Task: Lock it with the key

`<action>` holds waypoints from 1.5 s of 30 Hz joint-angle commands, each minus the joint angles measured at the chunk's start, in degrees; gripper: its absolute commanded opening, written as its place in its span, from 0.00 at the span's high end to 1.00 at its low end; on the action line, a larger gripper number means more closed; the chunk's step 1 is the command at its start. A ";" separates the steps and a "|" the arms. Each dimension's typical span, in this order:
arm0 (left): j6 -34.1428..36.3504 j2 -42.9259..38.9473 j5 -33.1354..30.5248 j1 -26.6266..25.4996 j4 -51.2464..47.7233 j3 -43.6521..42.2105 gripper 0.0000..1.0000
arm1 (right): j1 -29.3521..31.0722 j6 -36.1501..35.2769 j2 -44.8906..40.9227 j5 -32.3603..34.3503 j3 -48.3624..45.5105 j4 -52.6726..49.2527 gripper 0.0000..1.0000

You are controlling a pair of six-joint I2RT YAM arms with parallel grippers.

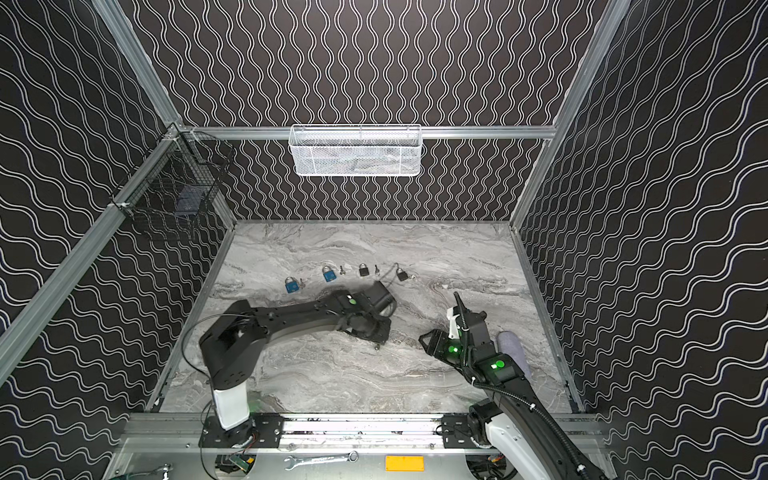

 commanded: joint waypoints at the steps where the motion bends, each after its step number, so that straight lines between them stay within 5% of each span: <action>1: -4.25 -2.64 3.97 2.16 7.87 -2.25 0.79 | 0.08 2.16 1.28 -5.58 -2.61 13.45 0.47; 5: -7.37 -5.23 5.96 4.76 11.59 -4.39 0.80 | 2.63 4.11 5.36 -4.98 -5.26 25.55 0.49; 16: -12.81 -9.21 10.02 8.62 17.24 -7.60 0.82 | 21.70 4.78 18.30 18.89 -1.50 42.71 0.49; 26: -15.28 -10.90 11.63 9.57 20.66 -10.08 0.83 | 25.28 4.23 26.32 23.87 -0.92 53.75 0.55; 45: -16.30 -11.50 13.20 9.79 22.88 -11.07 0.84 | 26.18 3.85 35.02 24.44 3.62 56.27 0.71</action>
